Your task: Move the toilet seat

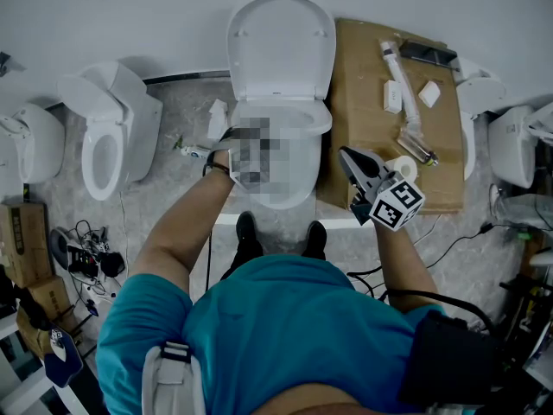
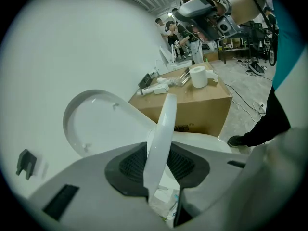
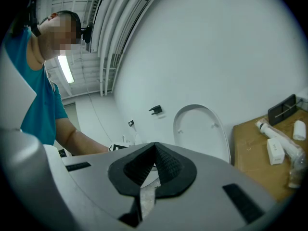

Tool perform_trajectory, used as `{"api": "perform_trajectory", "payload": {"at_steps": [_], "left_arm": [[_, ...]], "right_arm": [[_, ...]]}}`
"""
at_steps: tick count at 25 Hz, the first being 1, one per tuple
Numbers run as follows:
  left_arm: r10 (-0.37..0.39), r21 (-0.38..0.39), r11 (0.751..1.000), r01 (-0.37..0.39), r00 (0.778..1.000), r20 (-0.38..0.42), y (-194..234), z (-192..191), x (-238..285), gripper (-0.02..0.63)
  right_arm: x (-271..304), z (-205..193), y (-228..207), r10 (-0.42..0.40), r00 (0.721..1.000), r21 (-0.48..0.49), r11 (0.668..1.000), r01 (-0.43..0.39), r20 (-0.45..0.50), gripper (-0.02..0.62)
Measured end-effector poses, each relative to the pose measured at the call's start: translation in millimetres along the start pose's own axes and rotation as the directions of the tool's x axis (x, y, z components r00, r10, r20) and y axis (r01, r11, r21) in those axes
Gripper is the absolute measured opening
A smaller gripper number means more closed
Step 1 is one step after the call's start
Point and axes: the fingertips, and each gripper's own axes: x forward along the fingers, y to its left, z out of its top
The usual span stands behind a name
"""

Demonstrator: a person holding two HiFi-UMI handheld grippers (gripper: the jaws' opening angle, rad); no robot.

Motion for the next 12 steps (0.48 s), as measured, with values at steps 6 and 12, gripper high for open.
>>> {"api": "perform_trajectory", "payload": {"at_steps": [6,12], "left_arm": [[0.032,-0.017,0.999,-0.032,0.999,0.007,23,5,6,0.121],[0.053,-0.027,0.998,-0.053,0.999,0.010,41,10,8,0.117]], "right_arm": [[-1,-2,-5,-0.004,1.000,0.002,1.000,0.004,-0.004,-0.008],[-3,0,-9,-0.010,1.000,0.002,1.000,0.010,-0.002,-0.008]]}}
